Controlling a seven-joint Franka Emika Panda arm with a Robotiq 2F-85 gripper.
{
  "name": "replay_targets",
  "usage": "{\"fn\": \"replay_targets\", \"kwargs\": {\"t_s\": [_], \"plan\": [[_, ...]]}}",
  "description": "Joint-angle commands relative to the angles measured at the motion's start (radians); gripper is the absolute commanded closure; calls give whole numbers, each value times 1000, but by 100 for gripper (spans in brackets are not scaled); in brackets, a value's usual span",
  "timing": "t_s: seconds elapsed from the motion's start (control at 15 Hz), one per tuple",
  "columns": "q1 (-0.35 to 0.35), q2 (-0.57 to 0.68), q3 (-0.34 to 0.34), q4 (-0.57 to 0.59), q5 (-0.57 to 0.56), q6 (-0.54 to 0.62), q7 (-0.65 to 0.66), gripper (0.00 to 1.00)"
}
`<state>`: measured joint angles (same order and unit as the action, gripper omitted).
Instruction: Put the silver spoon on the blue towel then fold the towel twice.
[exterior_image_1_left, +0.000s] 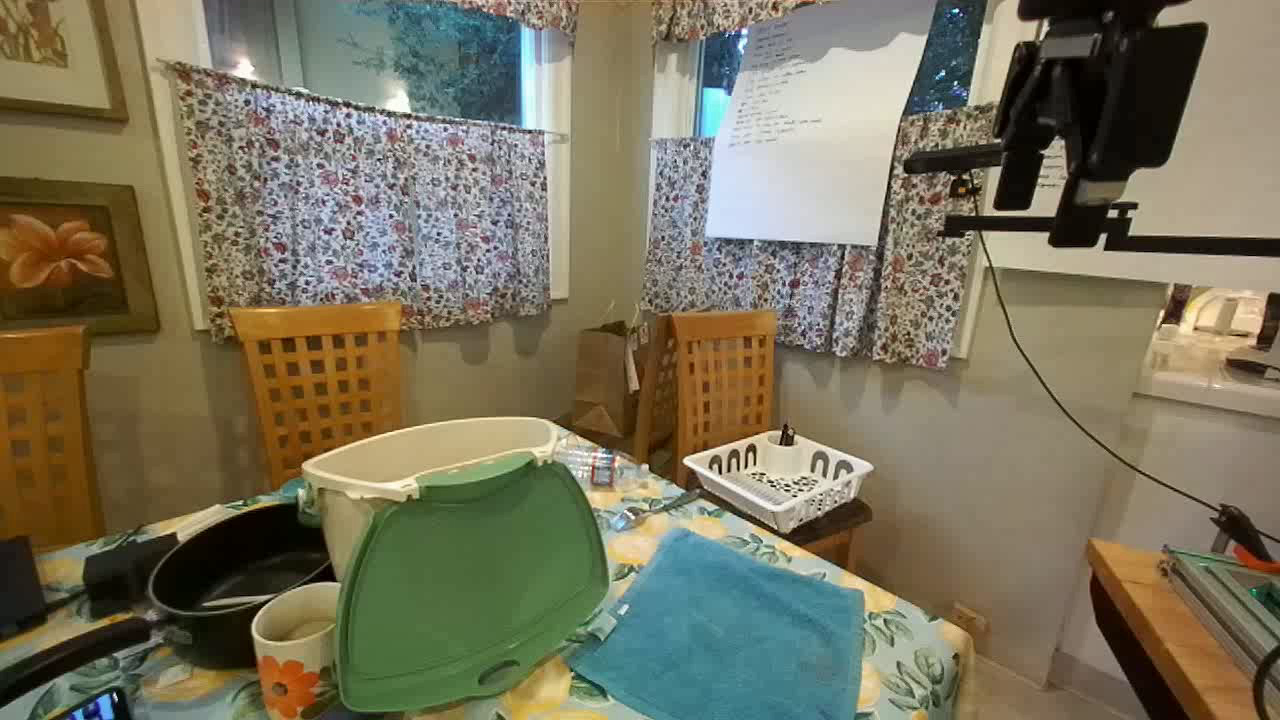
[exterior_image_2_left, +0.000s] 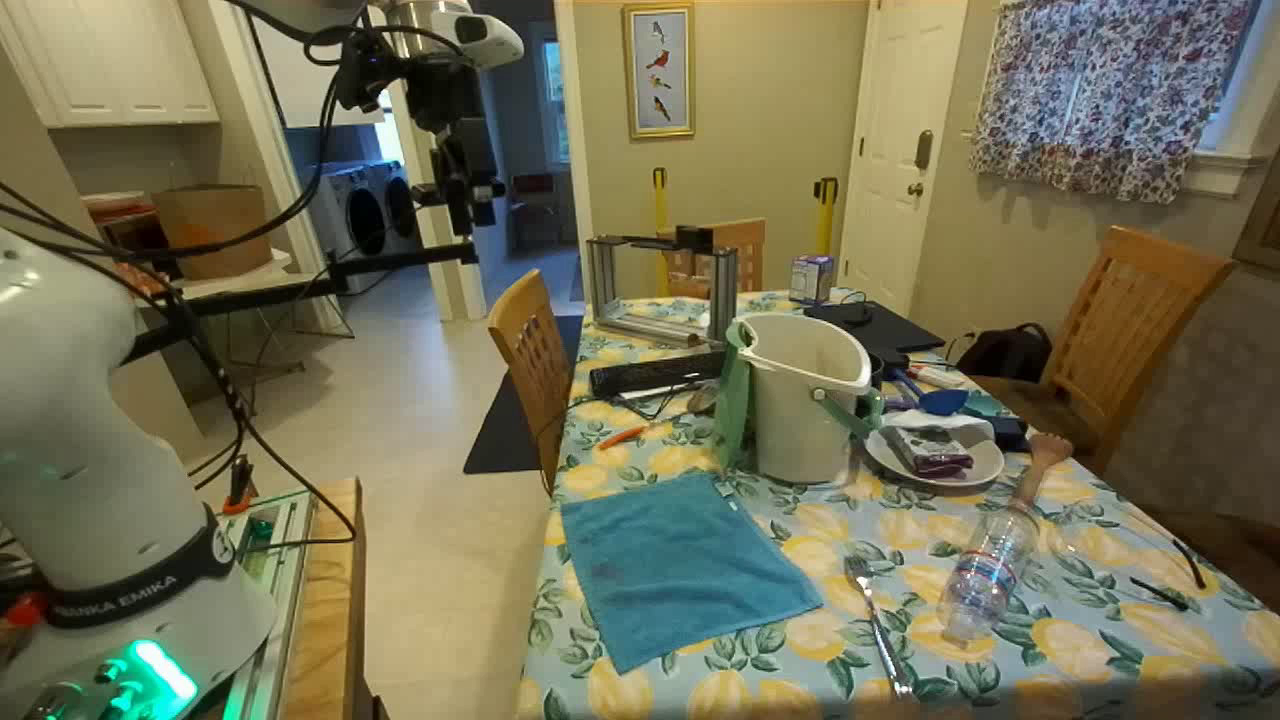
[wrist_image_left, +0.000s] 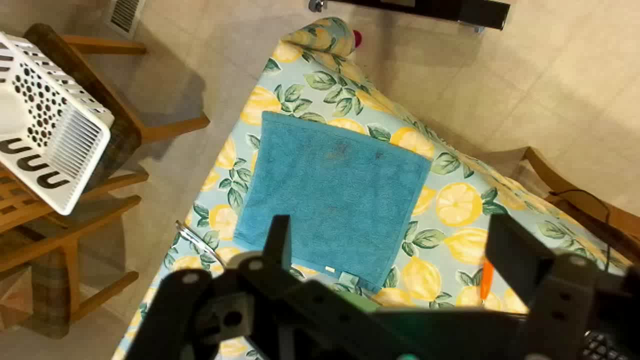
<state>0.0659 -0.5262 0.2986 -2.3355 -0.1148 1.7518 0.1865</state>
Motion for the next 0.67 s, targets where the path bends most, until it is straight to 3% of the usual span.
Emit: {"fn": "replay_targets", "kwargs": {"t_s": [0.0, 0.4, 0.6], "plan": [[32, 6, -25, 3, -13, -4, 13, 0], [7, 42, -27, 24, -17, 18, 63, 0], [-17, 83, -76, 41, -4, 120, 90, 0]]}}
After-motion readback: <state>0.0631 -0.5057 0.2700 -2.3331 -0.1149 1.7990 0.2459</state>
